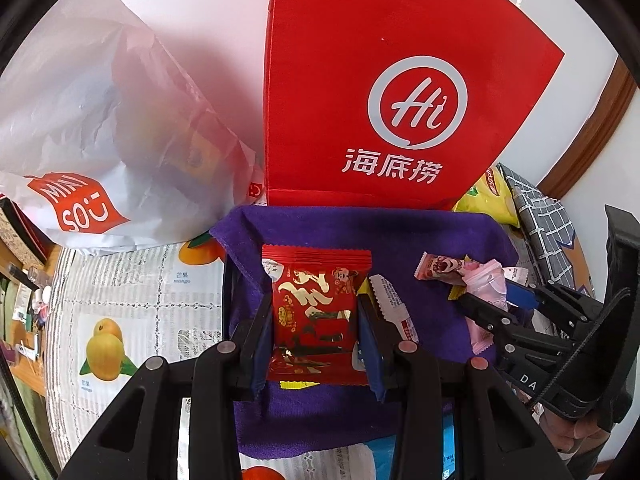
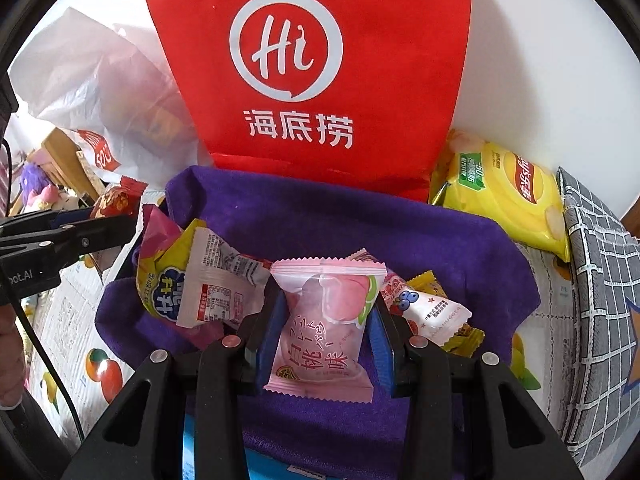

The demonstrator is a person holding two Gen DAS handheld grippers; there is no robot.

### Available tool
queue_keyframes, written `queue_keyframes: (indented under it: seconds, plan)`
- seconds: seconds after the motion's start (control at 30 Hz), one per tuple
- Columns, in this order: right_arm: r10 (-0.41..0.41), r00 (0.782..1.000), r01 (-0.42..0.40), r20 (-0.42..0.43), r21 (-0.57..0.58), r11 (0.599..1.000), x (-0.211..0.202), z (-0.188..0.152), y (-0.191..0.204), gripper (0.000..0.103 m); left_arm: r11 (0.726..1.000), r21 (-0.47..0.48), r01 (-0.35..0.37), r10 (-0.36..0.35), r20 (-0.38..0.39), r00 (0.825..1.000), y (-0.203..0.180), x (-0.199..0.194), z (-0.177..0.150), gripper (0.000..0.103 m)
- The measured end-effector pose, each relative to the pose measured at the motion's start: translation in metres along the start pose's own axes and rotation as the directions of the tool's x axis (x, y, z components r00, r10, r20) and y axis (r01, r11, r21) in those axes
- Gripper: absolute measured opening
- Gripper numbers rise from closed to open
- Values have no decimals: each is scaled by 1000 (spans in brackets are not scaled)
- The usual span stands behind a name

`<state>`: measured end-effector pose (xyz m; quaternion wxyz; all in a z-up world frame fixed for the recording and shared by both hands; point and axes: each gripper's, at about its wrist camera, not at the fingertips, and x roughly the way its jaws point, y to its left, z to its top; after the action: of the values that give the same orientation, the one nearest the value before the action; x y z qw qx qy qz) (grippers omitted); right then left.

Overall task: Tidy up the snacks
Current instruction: 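Lower both snacks onto the towel and open both grippers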

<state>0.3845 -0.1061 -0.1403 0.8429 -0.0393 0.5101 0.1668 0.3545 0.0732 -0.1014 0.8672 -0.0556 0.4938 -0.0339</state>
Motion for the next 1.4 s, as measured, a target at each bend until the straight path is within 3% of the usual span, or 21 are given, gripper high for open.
queue_keyframes:
  seconds: [0.77,1.03,1.17,1.4]
  plan:
    - [1,1000,0,-23,35,999,0,4,-6,42,1000,12,12,-11,-63,998,-1,11,2,37]
    - [2,1000,-2,-3,13,1000,-13,7,4,53,1000,17,7,-6,-70,998,-1,12,2,37]
    - [3,999,-3,38,-13,1000,-25,8,10,63,1000,10,9,-9,-75,997,0,13,2,38]
    - [17,995,-18,103,5,1000,-46,12,8,65,1000,14,8,-7,-79,997,-2,12,2,40]
